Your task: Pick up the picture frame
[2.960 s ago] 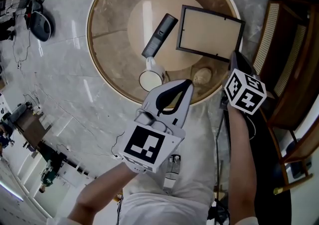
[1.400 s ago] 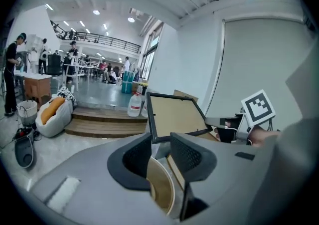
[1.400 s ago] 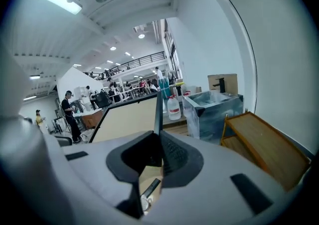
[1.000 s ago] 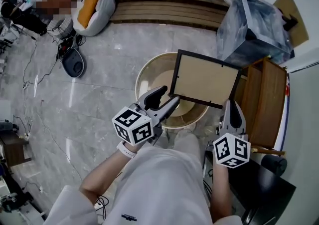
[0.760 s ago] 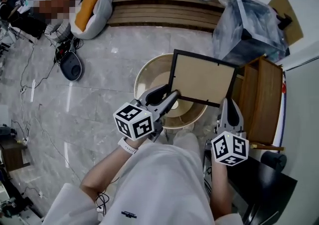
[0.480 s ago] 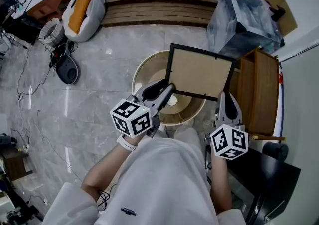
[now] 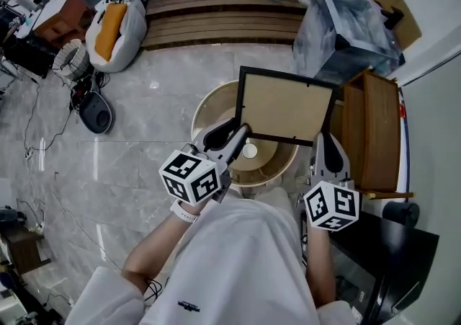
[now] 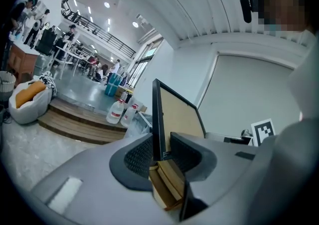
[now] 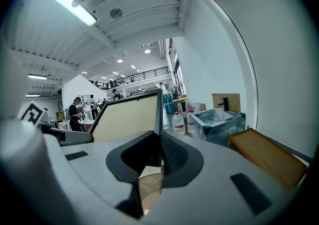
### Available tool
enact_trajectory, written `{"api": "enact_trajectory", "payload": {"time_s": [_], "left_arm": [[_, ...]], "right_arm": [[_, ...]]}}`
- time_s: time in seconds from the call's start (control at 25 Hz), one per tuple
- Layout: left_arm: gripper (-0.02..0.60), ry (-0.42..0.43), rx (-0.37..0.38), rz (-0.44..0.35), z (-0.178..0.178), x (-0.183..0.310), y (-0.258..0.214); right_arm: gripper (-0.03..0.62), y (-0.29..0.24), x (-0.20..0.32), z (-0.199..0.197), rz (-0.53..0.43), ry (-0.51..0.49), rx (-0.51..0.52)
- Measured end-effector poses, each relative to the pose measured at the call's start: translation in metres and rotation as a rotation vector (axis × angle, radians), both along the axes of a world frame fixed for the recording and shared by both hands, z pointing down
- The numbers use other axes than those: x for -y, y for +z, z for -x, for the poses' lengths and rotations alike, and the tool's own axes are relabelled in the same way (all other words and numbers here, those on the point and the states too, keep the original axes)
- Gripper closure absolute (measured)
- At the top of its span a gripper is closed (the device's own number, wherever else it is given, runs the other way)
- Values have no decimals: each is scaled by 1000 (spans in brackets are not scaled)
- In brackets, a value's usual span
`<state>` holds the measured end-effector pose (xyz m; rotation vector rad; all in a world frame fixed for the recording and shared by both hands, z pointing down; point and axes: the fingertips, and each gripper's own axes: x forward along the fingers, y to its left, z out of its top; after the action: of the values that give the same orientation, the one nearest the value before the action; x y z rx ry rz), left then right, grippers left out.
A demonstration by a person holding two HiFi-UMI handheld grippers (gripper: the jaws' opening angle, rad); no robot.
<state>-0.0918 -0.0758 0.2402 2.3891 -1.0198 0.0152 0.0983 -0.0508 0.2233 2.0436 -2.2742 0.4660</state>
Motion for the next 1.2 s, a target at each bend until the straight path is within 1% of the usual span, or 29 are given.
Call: {"api": "enact_trajectory", "payload": {"time_s": [0.24, 0.52, 1.2], "left_arm": [[480, -19, 13, -17, 6, -1, -5], [480, -40, 10, -25, 17, -5, -11], [482, -34, 13, -39, 3, -19, -15]], "right_arm": [[559, -4, 2, 6, -15, -12, -3], [559, -13, 0, 16, -33, -35, -12], [557, -16, -14, 3, -45, -26, -19]]}}
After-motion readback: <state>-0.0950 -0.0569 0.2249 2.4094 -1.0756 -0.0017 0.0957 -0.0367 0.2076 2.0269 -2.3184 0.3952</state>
